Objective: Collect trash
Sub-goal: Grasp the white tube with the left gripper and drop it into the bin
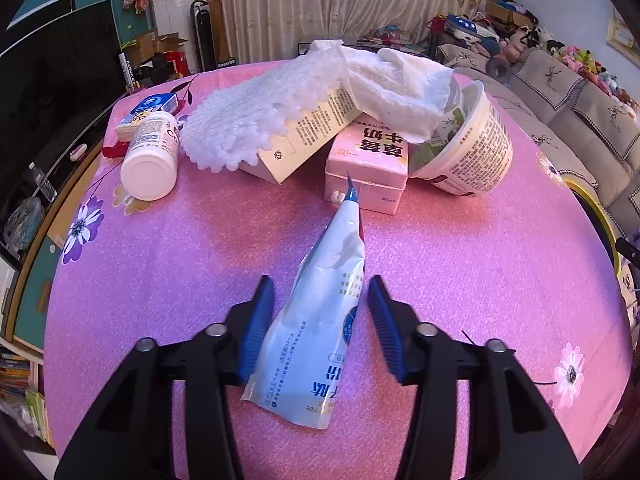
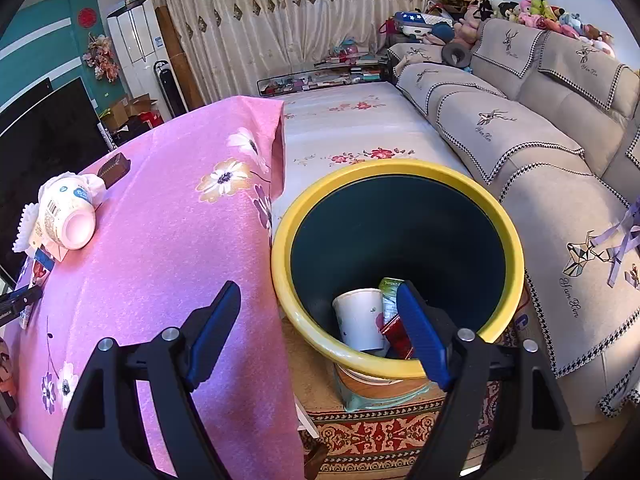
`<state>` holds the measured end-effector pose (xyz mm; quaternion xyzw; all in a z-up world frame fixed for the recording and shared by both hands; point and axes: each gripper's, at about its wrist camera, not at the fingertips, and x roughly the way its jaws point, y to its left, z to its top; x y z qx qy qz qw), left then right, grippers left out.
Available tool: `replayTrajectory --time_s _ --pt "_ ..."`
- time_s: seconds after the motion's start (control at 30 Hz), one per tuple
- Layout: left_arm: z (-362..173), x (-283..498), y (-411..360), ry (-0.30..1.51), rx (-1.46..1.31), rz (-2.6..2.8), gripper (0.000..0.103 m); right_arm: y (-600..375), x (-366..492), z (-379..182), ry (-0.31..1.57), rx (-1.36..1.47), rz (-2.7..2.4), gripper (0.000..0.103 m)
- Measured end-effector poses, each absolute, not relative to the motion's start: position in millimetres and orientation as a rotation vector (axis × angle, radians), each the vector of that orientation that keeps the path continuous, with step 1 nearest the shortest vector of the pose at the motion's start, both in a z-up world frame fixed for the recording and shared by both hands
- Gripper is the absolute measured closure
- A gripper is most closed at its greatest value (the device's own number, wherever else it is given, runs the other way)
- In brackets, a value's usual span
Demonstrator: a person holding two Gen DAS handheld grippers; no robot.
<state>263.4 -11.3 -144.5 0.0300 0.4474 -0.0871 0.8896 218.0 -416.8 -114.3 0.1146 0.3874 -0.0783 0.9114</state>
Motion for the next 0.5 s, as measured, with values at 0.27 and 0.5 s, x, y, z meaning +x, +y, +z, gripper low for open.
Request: replayTrajectory --time_s 0.27,0.5 --pt "-133.9 243.1 -24.7 0.911 0.079 -0.219 0.075 -417.1 212.6 -107.6 0.781 0.235 -0.160 0.027" --pt "-99.4 209.3 -76.9 0.843 0.126 -0.335 0.075 -424.1 199.6 -98.2 0.744 0.235 -0.187 0.027"
